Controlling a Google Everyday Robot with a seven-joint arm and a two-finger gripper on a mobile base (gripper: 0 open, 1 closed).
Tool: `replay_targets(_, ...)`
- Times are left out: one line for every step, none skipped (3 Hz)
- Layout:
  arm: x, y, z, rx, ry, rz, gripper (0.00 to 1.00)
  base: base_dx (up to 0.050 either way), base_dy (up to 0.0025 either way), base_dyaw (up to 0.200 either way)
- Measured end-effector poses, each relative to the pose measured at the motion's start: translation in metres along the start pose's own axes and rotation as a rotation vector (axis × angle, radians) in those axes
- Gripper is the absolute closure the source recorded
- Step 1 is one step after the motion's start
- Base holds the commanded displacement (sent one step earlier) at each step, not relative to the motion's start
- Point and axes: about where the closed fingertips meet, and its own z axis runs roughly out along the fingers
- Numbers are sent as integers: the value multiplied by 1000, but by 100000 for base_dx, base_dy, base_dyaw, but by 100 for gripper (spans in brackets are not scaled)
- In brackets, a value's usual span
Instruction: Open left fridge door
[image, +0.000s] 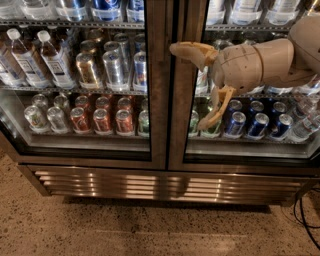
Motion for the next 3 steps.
replay_targets(-4, -2, 22, -47, 33, -12, 0, 0, 0, 0)
replay_targets(-4, -2, 23, -45, 33, -11, 0, 0, 0, 0)
replay_targets(-3, -5, 16, 28, 32, -15, 0, 0, 0, 0)
